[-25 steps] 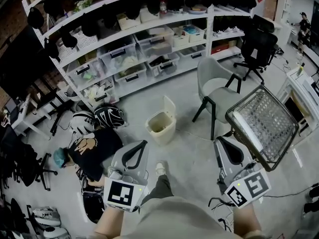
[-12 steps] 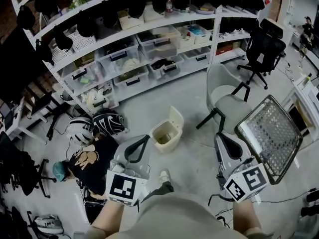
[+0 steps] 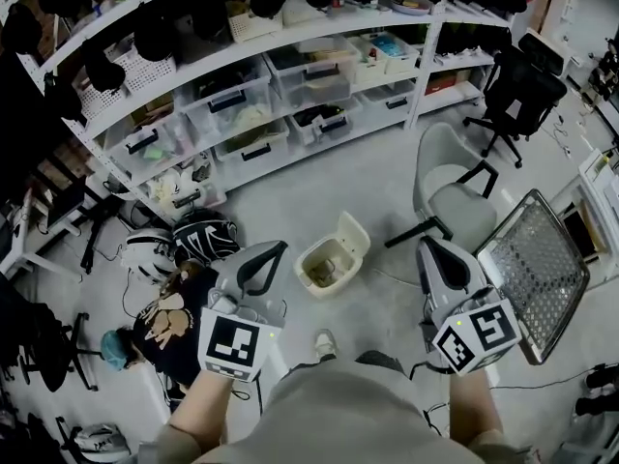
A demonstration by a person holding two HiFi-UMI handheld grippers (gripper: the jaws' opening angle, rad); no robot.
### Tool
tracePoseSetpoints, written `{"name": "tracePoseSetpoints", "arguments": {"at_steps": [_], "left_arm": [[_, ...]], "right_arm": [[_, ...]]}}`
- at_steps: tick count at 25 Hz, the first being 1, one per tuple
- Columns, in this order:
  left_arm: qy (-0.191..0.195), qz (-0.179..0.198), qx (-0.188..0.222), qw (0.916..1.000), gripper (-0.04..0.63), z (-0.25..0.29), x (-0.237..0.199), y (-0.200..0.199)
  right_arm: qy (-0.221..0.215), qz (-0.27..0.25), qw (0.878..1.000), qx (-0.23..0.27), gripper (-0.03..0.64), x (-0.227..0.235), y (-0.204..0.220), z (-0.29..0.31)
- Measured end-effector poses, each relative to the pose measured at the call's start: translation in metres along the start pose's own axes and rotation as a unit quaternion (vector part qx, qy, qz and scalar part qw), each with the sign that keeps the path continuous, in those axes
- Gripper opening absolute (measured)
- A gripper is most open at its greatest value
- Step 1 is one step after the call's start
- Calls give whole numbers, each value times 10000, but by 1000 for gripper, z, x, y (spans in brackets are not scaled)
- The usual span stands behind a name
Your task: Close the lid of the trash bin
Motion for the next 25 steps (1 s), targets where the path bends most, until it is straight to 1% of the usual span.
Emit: {"name": "tracePoseSetpoints", "arguments": {"at_steps": [3, 7, 9, 12, 15, 17, 21, 25], "left_arm": [[-59, -146, -28, 9999, 2, 9, -18, 7], [-195, -599, -87, 9980, 2, 22, -29, 19], [-255, -737, -143, 9969, 2, 29, -31, 22], [-317, -733, -215, 9966, 2, 41, -34, 24], [-301, -449, -257, 9982, 2, 56, -37, 25], [-337, -403, -294, 9982, 2, 68, -36, 28], [-429, -514, -459, 9967, 2, 92, -40, 41], [-477, -735, -643, 9941, 2, 122, -48, 64]], "right_arm": [[-31, 5, 9999, -103, 3, 2, 3, 22], [-67, 15, 9997, -243, 3, 12, 15, 43], [-95, 54, 9995, -303, 3, 19, 22, 52], [-167, 142, 9991, -376, 3, 33, 32, 64], [-270, 294, 9982, -446, 3, 49, 47, 79], [-329, 421, 9973, -506, 3, 62, 60, 88], [-435, 600, 9947, -715, 3, 86, 91, 118], [-581, 668, 9897, -1122, 3, 105, 132, 156]]}}
Point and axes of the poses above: the fingertips, and each gripper's own axes: z forward along the fingers, x to its right, y out of its underside, the point moved 5 cm from there along -z, backward along the fingers, and after that the axes turned 11 degrees about -z, right-handed, at the moved point
